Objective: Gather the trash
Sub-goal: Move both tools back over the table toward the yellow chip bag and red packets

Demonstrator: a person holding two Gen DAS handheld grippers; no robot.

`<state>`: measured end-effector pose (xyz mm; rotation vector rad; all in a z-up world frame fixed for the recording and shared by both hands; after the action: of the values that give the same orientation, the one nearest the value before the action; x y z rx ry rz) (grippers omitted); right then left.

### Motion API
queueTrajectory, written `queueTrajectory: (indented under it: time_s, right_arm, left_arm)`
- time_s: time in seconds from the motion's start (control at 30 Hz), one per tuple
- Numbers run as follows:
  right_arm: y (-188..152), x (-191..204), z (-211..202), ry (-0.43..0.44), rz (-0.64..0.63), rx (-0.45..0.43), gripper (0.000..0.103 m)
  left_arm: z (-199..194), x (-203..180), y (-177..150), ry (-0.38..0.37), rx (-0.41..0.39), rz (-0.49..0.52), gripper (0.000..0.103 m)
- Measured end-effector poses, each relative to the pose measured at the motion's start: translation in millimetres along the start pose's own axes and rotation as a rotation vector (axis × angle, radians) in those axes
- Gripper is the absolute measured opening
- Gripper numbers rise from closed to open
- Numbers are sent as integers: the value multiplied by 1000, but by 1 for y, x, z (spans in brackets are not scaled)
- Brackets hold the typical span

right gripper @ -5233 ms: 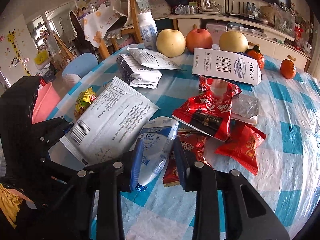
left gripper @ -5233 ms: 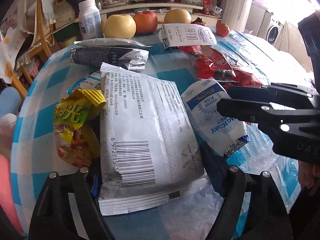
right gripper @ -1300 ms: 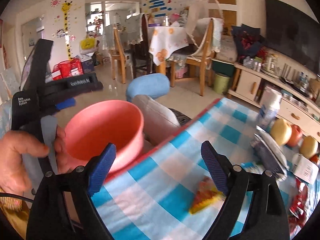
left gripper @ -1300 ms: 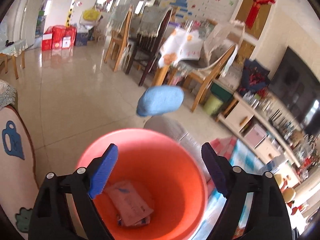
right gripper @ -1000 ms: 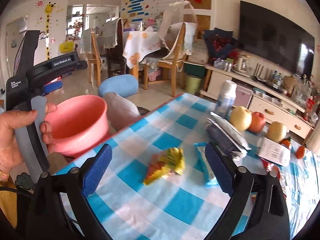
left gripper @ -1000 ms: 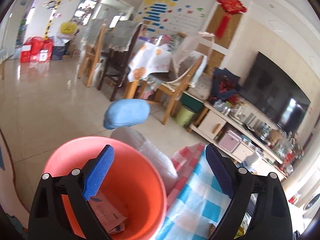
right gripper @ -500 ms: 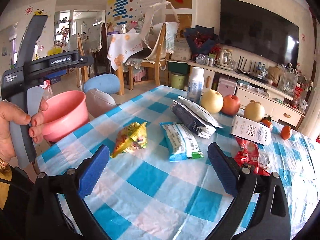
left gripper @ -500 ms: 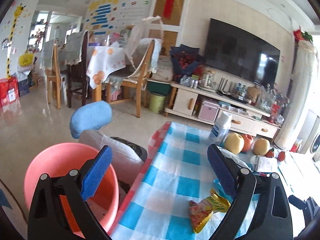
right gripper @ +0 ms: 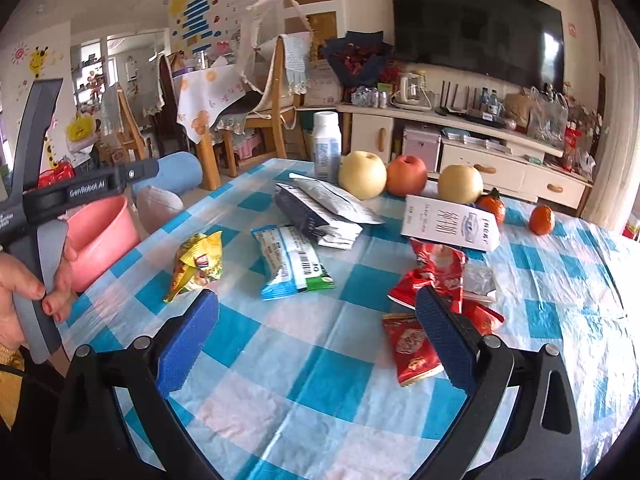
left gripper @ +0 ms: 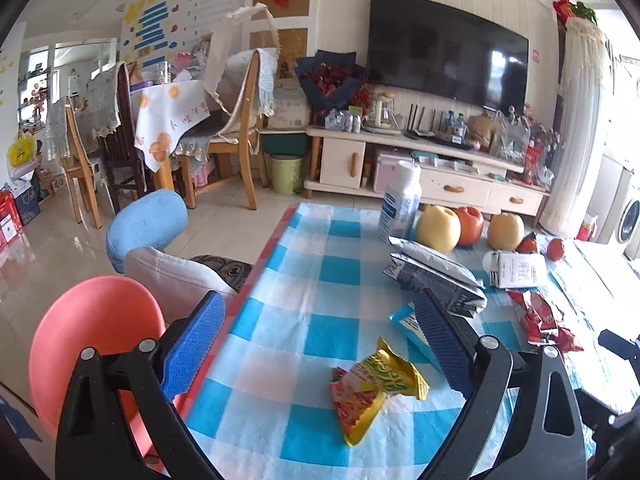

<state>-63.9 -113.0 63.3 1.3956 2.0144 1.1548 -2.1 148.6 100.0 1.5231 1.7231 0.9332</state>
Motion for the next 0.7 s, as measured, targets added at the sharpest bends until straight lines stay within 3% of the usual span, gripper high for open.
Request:
queueTrajectory:
  time_s: [0.7]
  right_arm:
    - [-5, -90, -11, -73, 139, 39, 99]
  left_arm:
    - [9, -71, -12, -108, 59, 110, 95]
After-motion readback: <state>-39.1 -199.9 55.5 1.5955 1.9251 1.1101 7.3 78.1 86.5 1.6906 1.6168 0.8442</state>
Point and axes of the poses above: each gripper's, at about its wrist camera, not at the fingertips, and z roughly the way its jaws point, x to its left, y to its top, the point moved 5 cm from there along z, roughly the way its jaws point, and after that the axes turned 4 degrees about y, right-handed, at the moved point
